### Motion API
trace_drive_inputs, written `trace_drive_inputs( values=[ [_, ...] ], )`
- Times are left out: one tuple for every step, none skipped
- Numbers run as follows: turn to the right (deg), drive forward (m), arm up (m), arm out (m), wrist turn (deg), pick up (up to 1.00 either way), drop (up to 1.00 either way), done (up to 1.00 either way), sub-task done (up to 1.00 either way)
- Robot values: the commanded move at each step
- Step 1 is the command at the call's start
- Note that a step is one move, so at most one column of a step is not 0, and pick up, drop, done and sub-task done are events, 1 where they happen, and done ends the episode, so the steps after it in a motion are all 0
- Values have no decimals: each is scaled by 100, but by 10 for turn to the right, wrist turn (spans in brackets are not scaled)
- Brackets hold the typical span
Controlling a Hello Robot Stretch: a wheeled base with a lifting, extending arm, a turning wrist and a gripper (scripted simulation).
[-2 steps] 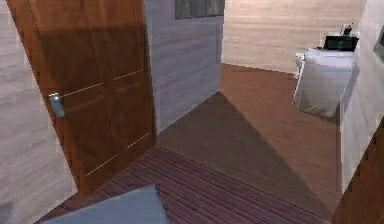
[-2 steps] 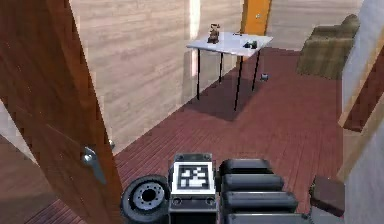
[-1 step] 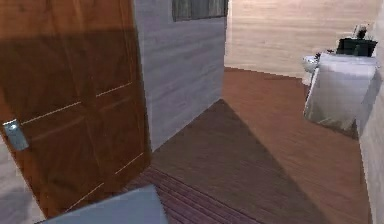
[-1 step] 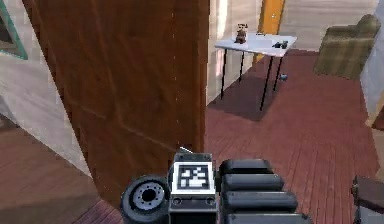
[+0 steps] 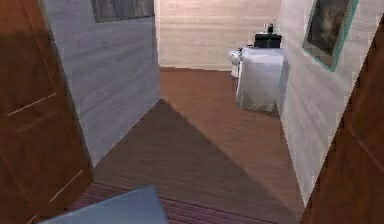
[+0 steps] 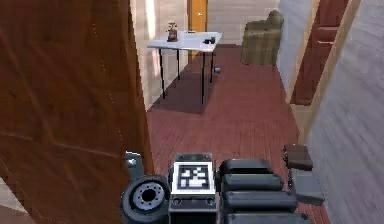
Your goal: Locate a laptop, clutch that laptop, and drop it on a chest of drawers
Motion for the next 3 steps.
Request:
trace_drive_inputs(
  values=[
    [0,100,0,0,0,0,0,0,0],
    [0,100,0,0,0,0,0,0,0],
    [0,100,0,0,0,0,0,0,0]
  ],
)
